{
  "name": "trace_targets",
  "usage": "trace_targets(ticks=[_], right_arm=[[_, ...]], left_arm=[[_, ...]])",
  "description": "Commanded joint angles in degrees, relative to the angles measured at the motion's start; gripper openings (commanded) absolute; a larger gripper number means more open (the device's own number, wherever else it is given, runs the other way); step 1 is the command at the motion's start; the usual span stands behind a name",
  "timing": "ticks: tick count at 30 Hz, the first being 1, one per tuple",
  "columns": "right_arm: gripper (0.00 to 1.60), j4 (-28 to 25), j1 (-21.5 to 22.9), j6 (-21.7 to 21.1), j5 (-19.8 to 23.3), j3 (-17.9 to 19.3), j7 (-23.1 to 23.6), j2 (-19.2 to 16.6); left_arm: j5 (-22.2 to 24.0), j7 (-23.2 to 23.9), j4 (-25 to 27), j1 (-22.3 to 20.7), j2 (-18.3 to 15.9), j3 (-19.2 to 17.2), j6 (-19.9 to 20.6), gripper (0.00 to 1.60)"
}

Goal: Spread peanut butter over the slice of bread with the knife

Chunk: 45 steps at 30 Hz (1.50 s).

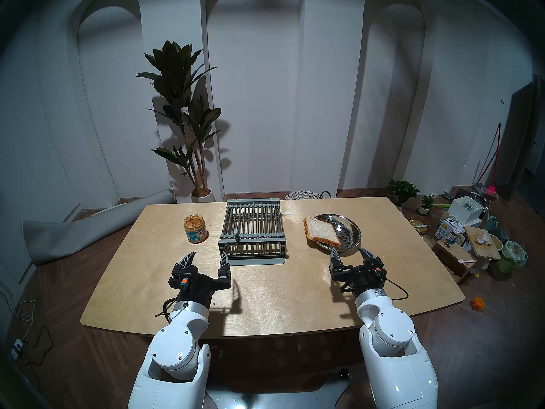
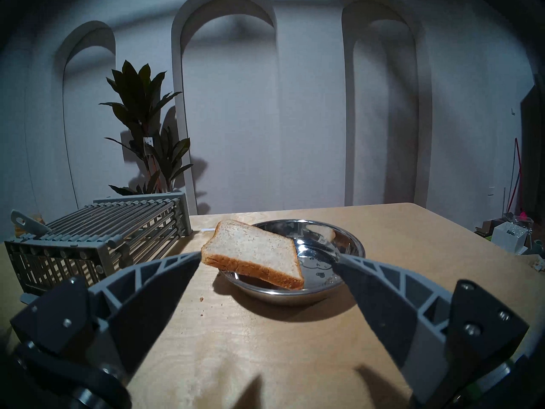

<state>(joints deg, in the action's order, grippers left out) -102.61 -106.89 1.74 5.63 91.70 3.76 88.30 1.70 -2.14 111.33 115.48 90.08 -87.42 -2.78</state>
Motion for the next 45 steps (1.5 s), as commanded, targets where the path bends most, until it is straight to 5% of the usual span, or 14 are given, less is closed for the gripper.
trace_targets(ticks=[1,8,12,27,35,39,45], right_arm=[[1.6,0.7,4.4,0.7,1.2,0.9,0.2,0.0],[1.6,3.4,8.3,1.2,2.5,2.9,0.1,-0.4],[1.6,5.8,10.4,1.4,3.2,4.0,-0.2,-0.4],[1.6,9.9,12.4,2.2,4.1,5.3,0.1,-1.8],[1.6,10.4,13.9,2.2,4.9,6.3,0.8,-2.6],[1.6,10.7,14.7,2.2,5.4,6.9,1.3,-3.1],[1.6,11.5,15.7,2.3,5.8,7.7,1.7,-3.7]], left_arm=[[-0.3,-2.3,3.2,-2.8,-0.9,3.5,3.6,1.6],[-1.9,-3.7,5.5,-5.6,-1.1,5.4,12.4,1.6],[-2.0,-5.3,5.4,-7.6,-1.2,6.4,13.0,1.6],[-5.7,-12.8,-8.3,-15.9,-3.5,16.0,-1.6,1.6],[-8.3,-17.3,-12.6,-19.3,-2.2,16.7,-7.6,1.42],[-9.5,-20.0,-17.5,-22.6,-1.2,17.1,-12.4,1.52],[-12.2,-24.3,-24.5,-26.0,0.2,16.9,-16.9,1.42]])
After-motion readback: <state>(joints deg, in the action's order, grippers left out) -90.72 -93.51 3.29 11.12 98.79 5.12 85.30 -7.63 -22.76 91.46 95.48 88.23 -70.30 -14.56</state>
